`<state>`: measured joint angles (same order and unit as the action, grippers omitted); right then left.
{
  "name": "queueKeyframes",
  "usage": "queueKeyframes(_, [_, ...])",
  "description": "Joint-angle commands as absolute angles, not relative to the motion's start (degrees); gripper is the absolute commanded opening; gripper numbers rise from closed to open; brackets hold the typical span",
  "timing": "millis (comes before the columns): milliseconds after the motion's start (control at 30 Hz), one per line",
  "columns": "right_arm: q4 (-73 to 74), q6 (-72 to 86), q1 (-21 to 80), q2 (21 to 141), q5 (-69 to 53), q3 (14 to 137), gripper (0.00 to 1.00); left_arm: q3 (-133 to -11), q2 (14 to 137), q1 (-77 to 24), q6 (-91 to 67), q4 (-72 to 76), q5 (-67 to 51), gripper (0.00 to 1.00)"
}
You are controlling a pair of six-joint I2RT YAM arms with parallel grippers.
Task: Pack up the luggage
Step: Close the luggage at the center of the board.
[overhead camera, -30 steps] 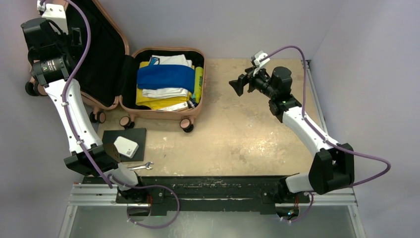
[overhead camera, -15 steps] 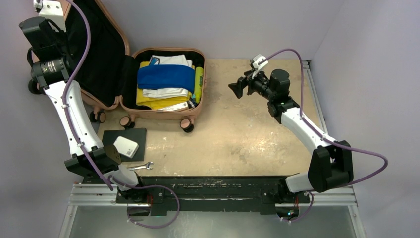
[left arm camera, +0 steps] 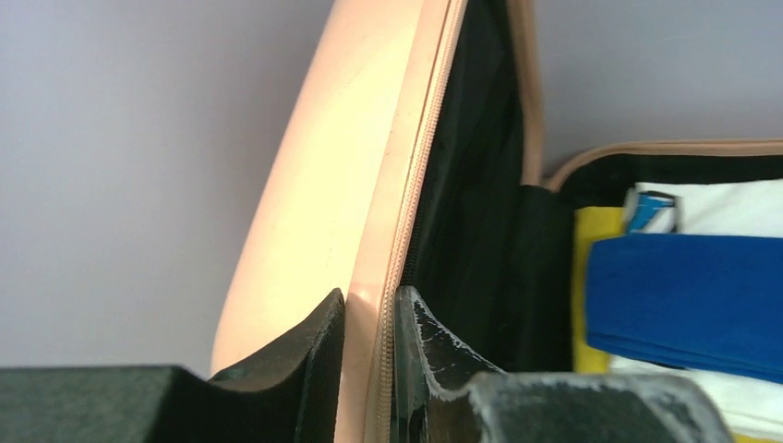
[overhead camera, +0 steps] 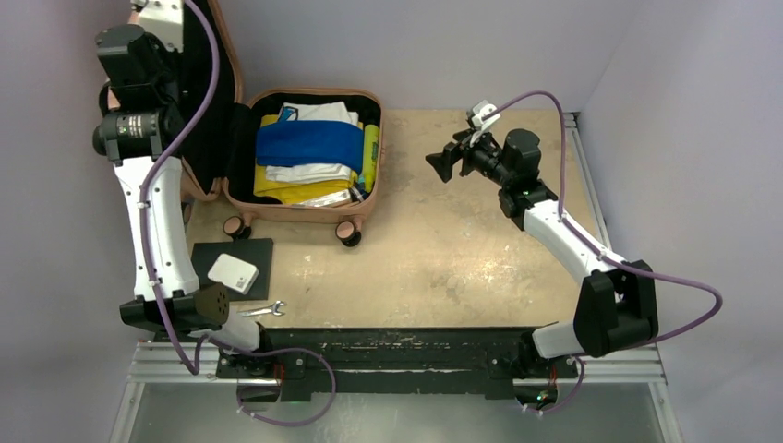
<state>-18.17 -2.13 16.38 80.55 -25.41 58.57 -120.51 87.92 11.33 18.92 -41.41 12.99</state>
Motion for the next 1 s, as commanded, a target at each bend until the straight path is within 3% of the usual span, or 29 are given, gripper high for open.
queueKeyframes(0, [-21.14,2.52,16.17,83.50,-29.42,61.29,0.91,-121.35,87.10,4.57,14.52,-43.74,7.78,0.00])
queueKeyframes(133, [-19.00,9.52,16.33,90.99,-39.00,69.10,0.71,-120.48,87.01,-0.21,12.52,-43.55,3.89,0.00])
queueKeyframes(267, [-20.84,17.09,17.62,98.20,-45.34,75.19,0.58,-117.00,86.49,-5.58,9.98,-41.80,0.28,0.00])
queueKeyframes(467, [-26.28,25.16,23.78,109.34,-50.16,82.99,0.55,-112.76,86.21,-12.42,4.97,-36.88,-8.42,0.00])
queueKeyframes(667, [-32.27,37.74,27.61,120.27,-54.75,92.08,0.52,-107.63,84.64,-15.43,-2.30,-29.00,-27.36,0.00])
queueKeyframes(833, [-34.57,40.10,28.01,122.49,-55.60,92.57,0.53,-105.85,82.45,-15.58,-6.53,-26.55,-32.75,0.28])
queueKeyframes(967, [-36.04,39.17,27.65,120.15,-55.55,88.80,0.54,-105.37,79.83,-15.47,-3.47,-29.43,-14.67,0.56])
